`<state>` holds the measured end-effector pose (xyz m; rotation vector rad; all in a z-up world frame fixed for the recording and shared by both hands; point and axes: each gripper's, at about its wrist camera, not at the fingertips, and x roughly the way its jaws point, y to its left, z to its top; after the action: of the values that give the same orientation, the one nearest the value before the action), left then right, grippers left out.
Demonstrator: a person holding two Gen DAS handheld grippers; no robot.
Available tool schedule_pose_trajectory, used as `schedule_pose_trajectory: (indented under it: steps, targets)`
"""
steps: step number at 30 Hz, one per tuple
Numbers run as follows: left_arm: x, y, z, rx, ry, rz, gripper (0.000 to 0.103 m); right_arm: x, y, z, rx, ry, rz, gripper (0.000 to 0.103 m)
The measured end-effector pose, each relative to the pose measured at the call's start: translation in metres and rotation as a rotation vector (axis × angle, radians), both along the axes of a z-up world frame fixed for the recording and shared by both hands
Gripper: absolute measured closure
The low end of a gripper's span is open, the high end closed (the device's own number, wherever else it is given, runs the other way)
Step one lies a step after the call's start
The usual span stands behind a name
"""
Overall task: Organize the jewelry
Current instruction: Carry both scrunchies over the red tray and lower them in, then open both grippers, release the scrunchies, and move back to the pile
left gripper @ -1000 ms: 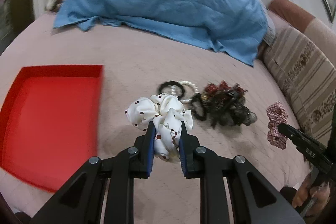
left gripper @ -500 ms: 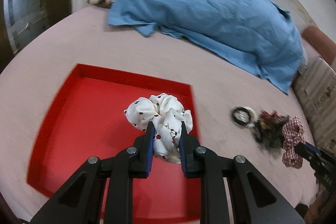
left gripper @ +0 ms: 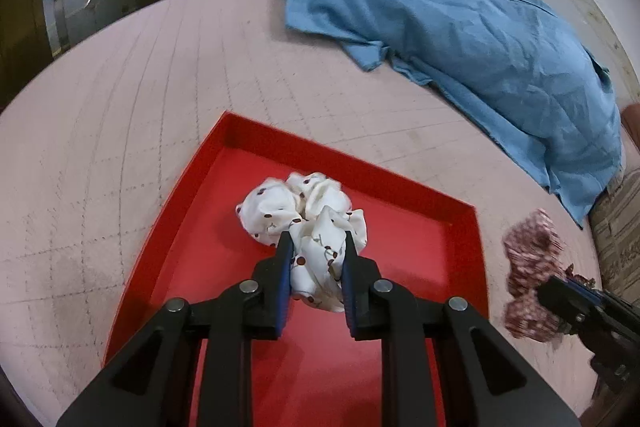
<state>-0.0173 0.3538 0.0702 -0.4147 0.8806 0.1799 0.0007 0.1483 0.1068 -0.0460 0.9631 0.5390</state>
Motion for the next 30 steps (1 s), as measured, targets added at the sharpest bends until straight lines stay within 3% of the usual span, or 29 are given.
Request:
schedule_pose_trajectory:
  steps: [8,14,16,18,20,30]
  targets:
    - [0.008,0.016,-0.009,-0.031,0.023,0.04,0.082,0.031,0.057,-0.028,-0.047,0.034,0.044,0.086]
    - [0.004,0.019,-0.006,-0.025,0.005,0.056,0.058,0.045,0.071,-0.046,-0.068,0.057,0.039,0.085]
    - [0.003,0.02,-0.004,-0.021,-0.006,0.065,0.047,0.049,0.075,-0.049,-0.069,0.063,0.039,0.077]
    - [0.001,0.021,-0.001,-0.025,-0.02,0.069,0.042,0.048,0.076,-0.051,-0.068,0.063,0.041,0.062]
    - [-0.001,0.021,0.002,-0.026,-0.033,0.07,0.04,0.046,0.076,-0.049,-0.065,0.055,0.04,0.055]
    - [-0.007,0.013,0.008,0.018,-0.044,0.059,0.034,0.033,0.06,-0.027,-0.058,0.001,0.027,0.044]
